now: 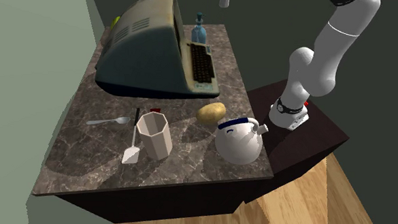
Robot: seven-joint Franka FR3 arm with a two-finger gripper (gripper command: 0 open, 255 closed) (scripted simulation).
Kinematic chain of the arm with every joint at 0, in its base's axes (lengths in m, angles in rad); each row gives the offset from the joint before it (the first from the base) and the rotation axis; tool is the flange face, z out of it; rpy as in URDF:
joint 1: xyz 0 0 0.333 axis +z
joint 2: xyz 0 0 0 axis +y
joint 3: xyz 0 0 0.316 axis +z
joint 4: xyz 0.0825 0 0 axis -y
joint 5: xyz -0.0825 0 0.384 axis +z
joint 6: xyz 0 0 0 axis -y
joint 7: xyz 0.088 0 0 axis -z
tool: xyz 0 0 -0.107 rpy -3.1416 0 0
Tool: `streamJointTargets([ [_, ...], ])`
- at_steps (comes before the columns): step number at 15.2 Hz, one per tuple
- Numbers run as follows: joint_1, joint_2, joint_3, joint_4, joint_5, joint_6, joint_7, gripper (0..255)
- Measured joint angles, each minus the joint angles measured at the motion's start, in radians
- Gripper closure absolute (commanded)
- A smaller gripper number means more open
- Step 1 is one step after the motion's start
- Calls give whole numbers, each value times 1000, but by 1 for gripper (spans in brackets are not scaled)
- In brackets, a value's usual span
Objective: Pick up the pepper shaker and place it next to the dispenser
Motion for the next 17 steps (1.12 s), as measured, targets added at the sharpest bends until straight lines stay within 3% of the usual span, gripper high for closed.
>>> streamJointTargets([
  [3,-22,78,-66,40,67,17,-90,255],
  [17,-25,33,-57,-180,26,209,-63,255],
])
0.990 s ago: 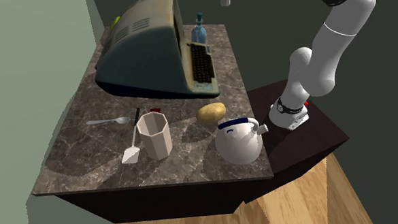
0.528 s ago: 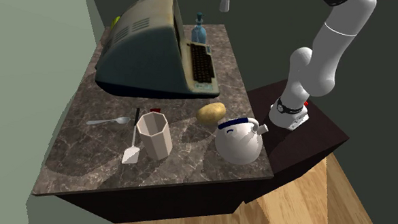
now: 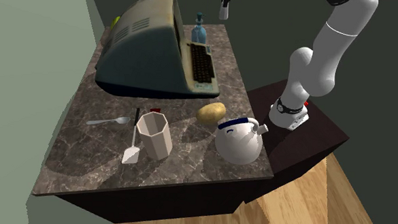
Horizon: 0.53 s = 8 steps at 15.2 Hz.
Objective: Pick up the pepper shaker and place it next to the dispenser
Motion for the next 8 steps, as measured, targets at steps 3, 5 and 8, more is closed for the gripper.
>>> streamJointTargets([
  [3,-2,-3,-1,-41,-3,39,2,255],
  [5,-2,-1,-3,-65,-3,65,3,255],
  [8,-4,3,-8,-103,-1,105,0,255],
])
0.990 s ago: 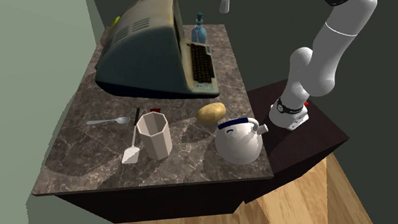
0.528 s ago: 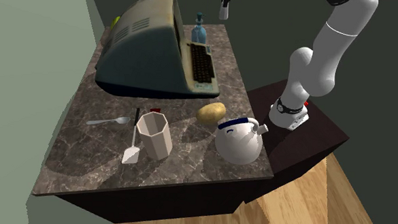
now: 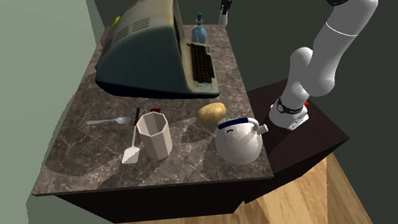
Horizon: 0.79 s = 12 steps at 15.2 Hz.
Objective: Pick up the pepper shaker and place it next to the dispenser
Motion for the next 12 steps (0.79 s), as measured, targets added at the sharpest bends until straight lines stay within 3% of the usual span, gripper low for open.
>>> streamJointTargets([
  [12,-2,35,-17,-136,26,159,-14,255],
])
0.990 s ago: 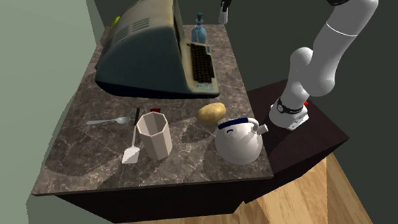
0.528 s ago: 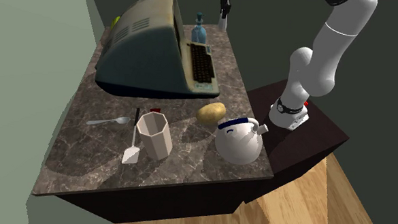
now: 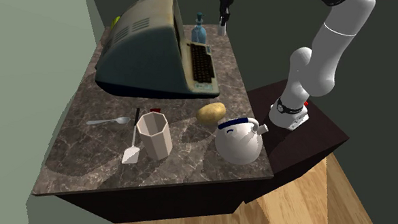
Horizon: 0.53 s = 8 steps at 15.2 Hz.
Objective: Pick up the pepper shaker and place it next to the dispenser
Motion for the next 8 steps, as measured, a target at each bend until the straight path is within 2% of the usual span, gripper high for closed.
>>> streamJointTargets([
  [8,-4,70,-18,-67,68,109,-49,255],
])
